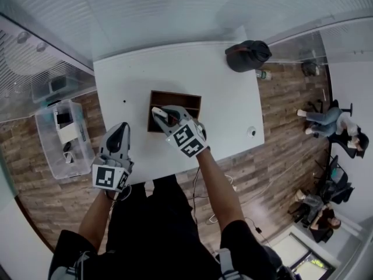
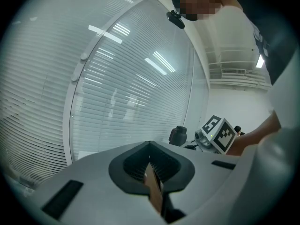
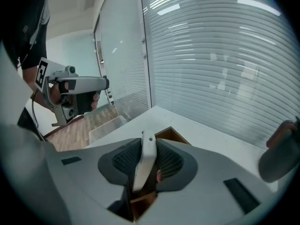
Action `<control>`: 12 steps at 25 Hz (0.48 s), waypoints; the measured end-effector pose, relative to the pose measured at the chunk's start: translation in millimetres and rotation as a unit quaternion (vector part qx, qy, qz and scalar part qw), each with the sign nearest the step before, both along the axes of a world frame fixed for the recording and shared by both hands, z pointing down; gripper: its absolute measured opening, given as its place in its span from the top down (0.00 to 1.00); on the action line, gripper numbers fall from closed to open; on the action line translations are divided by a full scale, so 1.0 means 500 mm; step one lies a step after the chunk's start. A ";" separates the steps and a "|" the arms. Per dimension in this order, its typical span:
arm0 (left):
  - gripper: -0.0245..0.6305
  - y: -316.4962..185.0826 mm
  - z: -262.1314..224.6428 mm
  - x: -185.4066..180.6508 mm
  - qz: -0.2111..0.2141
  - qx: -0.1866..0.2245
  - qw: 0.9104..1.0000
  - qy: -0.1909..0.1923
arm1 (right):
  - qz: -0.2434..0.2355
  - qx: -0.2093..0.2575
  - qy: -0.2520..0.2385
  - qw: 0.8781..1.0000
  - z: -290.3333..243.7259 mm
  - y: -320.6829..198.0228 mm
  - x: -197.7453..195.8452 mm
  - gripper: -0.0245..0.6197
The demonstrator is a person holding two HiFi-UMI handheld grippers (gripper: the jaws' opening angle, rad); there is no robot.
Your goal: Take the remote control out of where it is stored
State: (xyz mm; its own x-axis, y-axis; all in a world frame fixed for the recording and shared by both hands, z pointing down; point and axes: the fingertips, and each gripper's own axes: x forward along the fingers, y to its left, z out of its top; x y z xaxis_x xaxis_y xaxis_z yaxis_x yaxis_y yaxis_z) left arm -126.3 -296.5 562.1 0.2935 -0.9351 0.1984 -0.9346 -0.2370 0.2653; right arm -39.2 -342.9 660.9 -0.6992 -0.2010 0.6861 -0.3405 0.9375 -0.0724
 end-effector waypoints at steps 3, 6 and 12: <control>0.96 0.005 0.005 -0.003 -0.007 -0.003 1.000 -0.005 | 0.047 0.014 -0.027 0.998 -0.007 -0.004 0.004 0.81; 0.96 0.010 0.002 -0.003 -0.008 -0.003 1.000 -0.008 | 0.077 0.029 -0.040 0.996 -0.015 -0.006 0.006 0.81; 0.96 0.017 -0.008 -0.004 -0.012 0.003 1.000 -0.011 | 0.111 0.049 -0.045 0.992 -0.025 -0.013 0.017 0.82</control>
